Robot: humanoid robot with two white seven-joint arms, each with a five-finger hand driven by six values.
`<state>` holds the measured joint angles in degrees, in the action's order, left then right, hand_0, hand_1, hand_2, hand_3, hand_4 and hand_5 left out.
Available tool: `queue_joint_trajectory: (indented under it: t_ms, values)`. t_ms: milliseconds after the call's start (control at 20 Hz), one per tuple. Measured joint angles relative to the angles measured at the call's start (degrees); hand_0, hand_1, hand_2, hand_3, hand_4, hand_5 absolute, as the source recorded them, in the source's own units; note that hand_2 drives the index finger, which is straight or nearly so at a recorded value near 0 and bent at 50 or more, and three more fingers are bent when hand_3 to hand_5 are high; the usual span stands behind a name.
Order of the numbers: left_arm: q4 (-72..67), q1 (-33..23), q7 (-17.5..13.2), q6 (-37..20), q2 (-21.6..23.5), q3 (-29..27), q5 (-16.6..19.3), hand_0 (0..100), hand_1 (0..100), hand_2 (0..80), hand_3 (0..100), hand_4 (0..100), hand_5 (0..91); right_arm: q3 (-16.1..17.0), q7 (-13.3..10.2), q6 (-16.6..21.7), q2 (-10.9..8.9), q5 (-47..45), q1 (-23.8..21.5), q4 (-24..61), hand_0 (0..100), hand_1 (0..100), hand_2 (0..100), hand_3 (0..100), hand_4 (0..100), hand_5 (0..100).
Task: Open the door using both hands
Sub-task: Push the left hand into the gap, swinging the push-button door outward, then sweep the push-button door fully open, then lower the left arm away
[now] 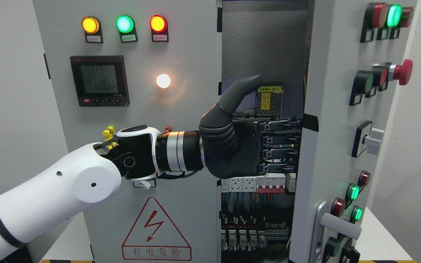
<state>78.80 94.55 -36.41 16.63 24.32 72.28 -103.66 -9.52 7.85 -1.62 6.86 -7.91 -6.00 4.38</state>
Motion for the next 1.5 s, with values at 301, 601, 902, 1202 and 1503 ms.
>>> queue_joint_trajectory:
  t_ms: [301,601,902,1202,1503]
  values:
    - [-0.1,1.3,2.8,0.3,-2.9,0.0,-0.2,0,0,0.0,0,3,0.0,0.0,0.0,0.0,0.00,0.0,0.0,0.0,0,0,0,0,0,0]
    - [-0.1,4.2,3.5,-0.2,-5.2,0.4,-2.5,0,0,0.0,0,3,0.0,0.0,0.0,0.0,0.00,0.0,0.2,0.0,0,0,0,0,0,0]
    - [-0.2,6.2,6.4,-2.0,-7.8,1.3,-3.9,0,0,0.0,0,3,0.0,0.0,0.0,0.0,0.00,0.0,0.2,0.5,0,0,0,0,0,0]
    - [-0.2,7.1,10.8,-6.4,-10.9,3.8,-4.3,0,0,0.0,0,3,0.0,0.0,0.0,0.0,0.00,0.0,0.3,0.8,0,0,0,0,0,0]
    - [-0.2,7.6,13.4,-10.1,-14.5,6.9,-4.5,0,0,0.0,0,3,0.0,0.0,0.0,0.0,0.00,0.1,0.3,1.1,0,0,0,0,0,0]
